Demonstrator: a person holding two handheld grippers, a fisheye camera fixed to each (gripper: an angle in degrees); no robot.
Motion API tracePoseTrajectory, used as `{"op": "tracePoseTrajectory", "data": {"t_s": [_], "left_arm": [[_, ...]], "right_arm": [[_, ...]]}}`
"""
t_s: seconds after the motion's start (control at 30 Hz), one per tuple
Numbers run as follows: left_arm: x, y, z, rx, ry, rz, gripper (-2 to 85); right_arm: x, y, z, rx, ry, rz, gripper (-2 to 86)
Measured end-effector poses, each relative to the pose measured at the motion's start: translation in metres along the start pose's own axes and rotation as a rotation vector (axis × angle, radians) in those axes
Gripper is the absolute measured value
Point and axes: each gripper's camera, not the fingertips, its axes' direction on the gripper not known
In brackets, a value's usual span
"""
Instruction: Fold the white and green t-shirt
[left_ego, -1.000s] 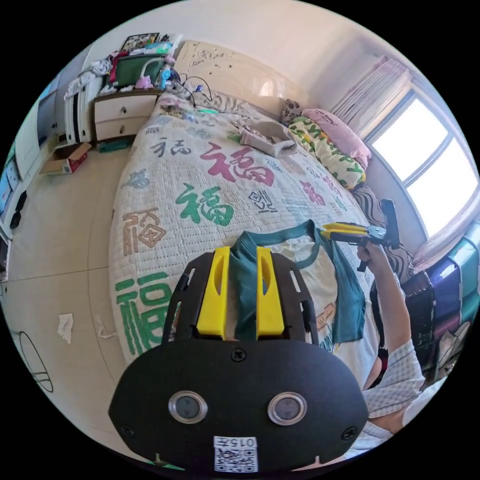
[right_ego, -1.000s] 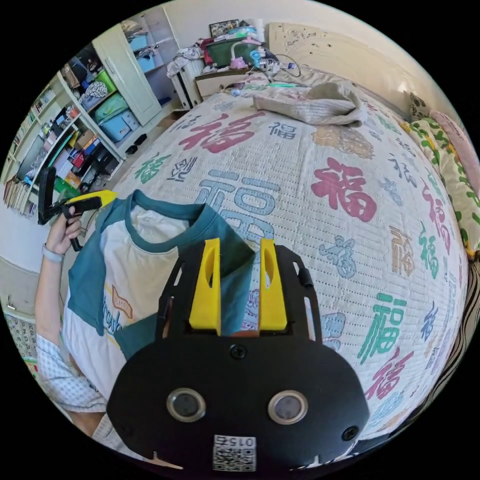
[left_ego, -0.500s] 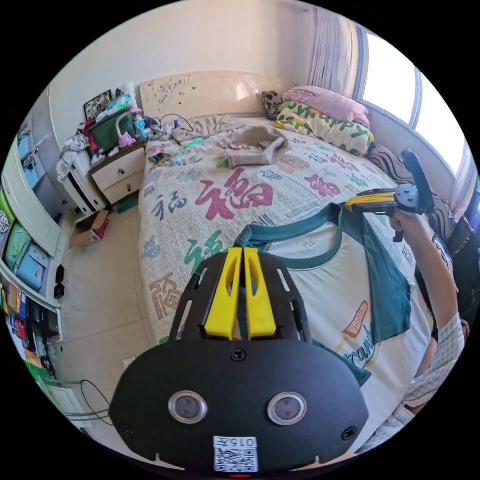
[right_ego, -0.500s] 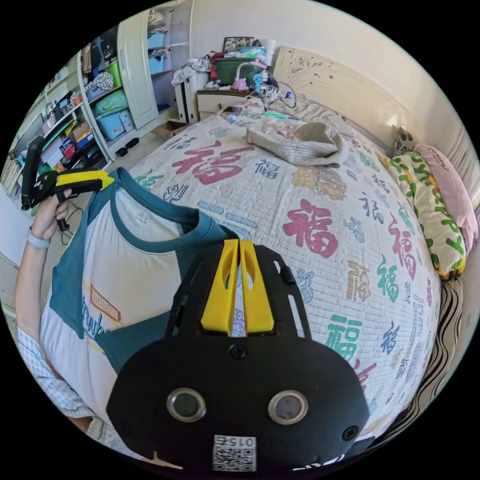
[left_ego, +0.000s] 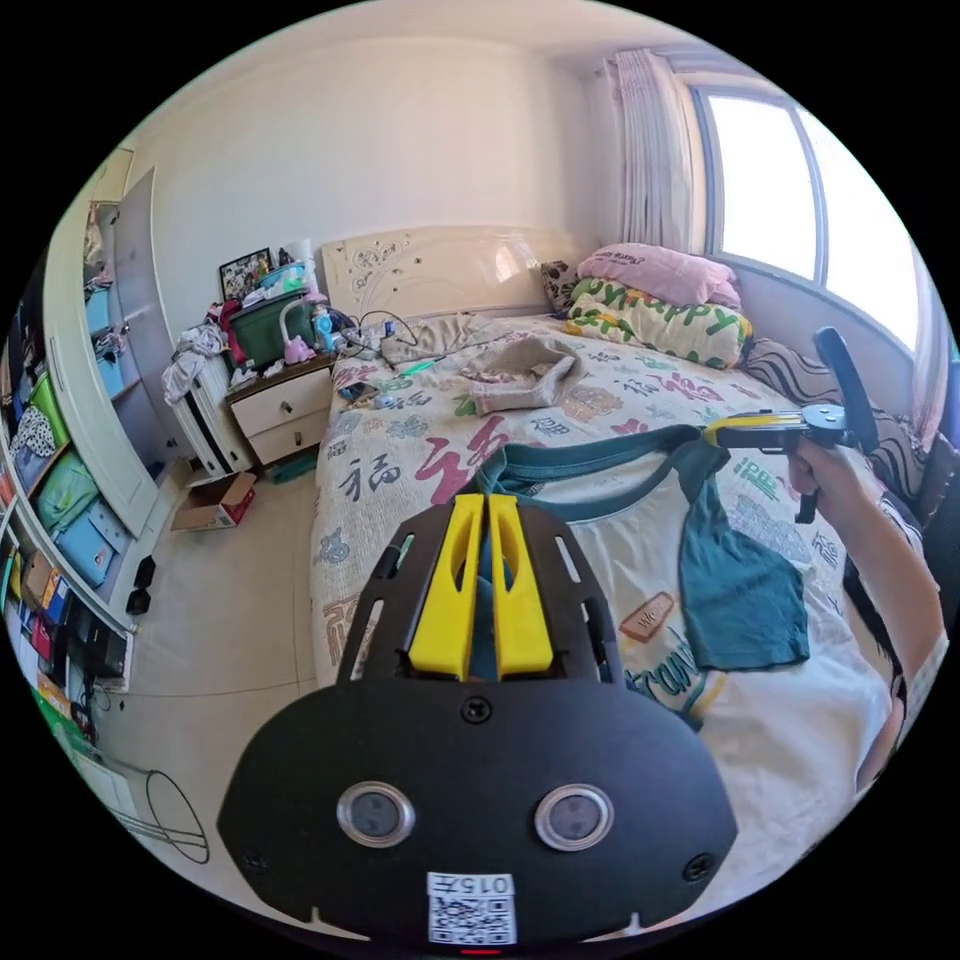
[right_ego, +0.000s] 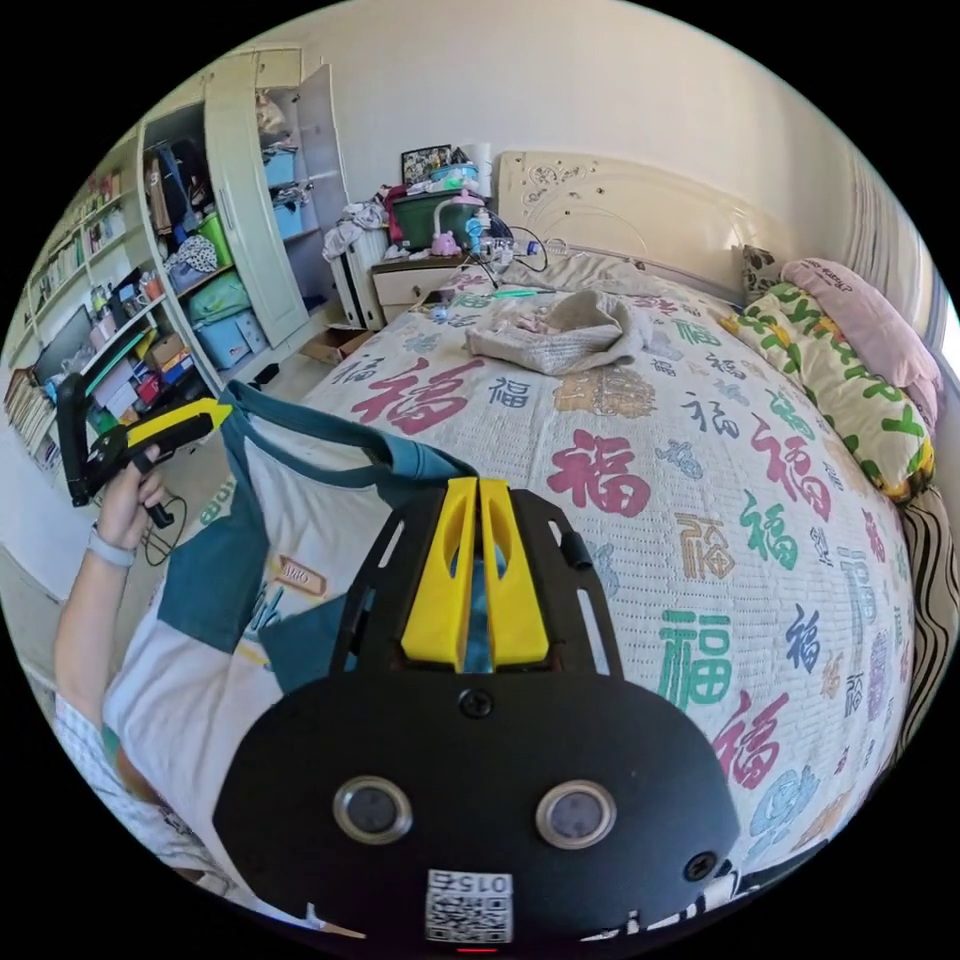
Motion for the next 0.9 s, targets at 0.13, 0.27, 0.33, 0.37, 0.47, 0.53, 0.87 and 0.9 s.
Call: {"op": "tracePoseTrajectory", "data": {"t_s": [0.13,0.27,0.33,0.37,0.47,0.53,0.87,0.9], "left_arm": [[0.016,0.034,-0.063,0.064,0.076,0.058,0.0],[0.047,0.091,-0.148,0.099,0.110,0.165,0.0],[0.061,0.120,-0.182,0.102,0.133,0.194,0.0],[0.072,0.142,-0.204,0.105,0.142,0.220,0.0],[0.102,0.201,-0.248,0.105,0.163,0.286,0.0],[0.121,0.237,-0.264,0.082,0.163,0.325,0.0],[0.141,0.341,-0.279,-0.193,0.113,0.299,0.0],[0.134,0.338,-0.297,-0.135,0.102,0.277,0.2]], "right_arm": [[-0.014,0.049,-0.067,0.050,-0.081,-0.084,-1.0],[-0.046,0.131,-0.144,0.091,-0.136,-0.231,-1.0],[-0.058,0.170,-0.169,0.081,-0.167,-0.281,-1.0],[-0.065,0.196,-0.183,0.082,-0.185,-0.308,-1.0],[-0.080,0.260,-0.203,0.035,-0.234,-0.368,-0.9],[-0.087,0.296,-0.204,0.001,-0.271,-0.388,-0.9],[-0.102,0.396,-0.183,-0.232,-0.176,-0.492,3.4],[-0.096,0.392,-0.196,-0.155,-0.165,-0.462,2.8]]}}
